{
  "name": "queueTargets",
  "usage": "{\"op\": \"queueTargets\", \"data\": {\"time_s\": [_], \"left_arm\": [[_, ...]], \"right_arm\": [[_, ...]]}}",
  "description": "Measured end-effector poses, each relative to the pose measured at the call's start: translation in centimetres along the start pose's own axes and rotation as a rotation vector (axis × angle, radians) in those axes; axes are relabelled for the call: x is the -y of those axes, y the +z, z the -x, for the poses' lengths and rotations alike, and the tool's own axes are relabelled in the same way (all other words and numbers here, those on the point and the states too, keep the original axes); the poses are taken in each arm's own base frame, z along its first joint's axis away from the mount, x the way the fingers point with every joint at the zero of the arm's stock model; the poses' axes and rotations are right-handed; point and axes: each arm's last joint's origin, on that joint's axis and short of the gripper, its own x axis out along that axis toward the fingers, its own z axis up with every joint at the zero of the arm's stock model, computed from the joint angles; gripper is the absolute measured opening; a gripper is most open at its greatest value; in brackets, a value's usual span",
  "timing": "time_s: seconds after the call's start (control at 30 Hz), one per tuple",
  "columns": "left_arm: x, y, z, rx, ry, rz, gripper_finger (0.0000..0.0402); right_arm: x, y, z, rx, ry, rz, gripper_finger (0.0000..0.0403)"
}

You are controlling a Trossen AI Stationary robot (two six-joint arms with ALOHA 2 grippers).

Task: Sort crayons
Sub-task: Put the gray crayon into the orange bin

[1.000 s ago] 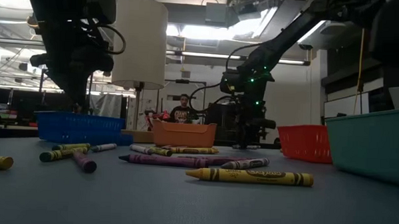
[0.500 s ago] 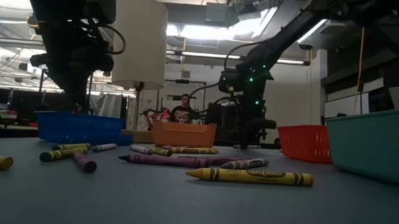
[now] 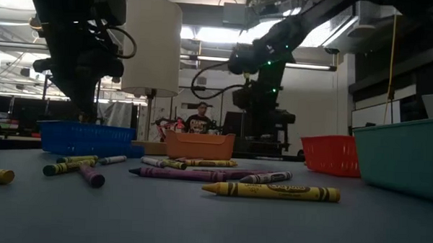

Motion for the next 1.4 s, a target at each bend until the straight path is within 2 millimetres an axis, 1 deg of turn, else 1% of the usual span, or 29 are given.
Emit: {"op": "queueTargets", "data": {"time_s": [0.13,0.4,0.67,0.93,1.03,1.27,1.4], "left_arm": [[0.0,0.0,0.0,0.001,-0.002,0.001,0.0060],[0.1,0.0,0.0,0.003,-0.006,0.004,0.0060],[0.2,0.1,0.0,0.007,-0.014,0.010,0.0060],[0.3,0.1,0.0,0.012,-0.024,0.015,0.0060],[0.3,0.1,0.0,0.012,-0.025,0.016,0.0060],[0.5,0.2,0.0,0.022,-0.044,0.028,0.0060],[0.5,0.3,0.0,0.024,-0.048,0.031,0.0060]], "right_arm": [[-0.6,1.3,1.3,-0.044,-0.073,0.036,0.0027],[-2.0,3.4,2.3,-0.052,-0.107,0.124,0.0027],[-2.5,4.6,3.2,-0.109,-0.206,0.144,0.0027],[-2.3,5.3,3.4,-0.075,-0.255,0.153,0.0027],[-2.1,5.7,3.5,0.010,-0.250,0.141,0.0027],[-1.8,7.1,3.9,0.382,-0.143,0.127,0.0027],[-1.8,7.5,4.1,0.496,-0.109,0.136,0.0027]]}}
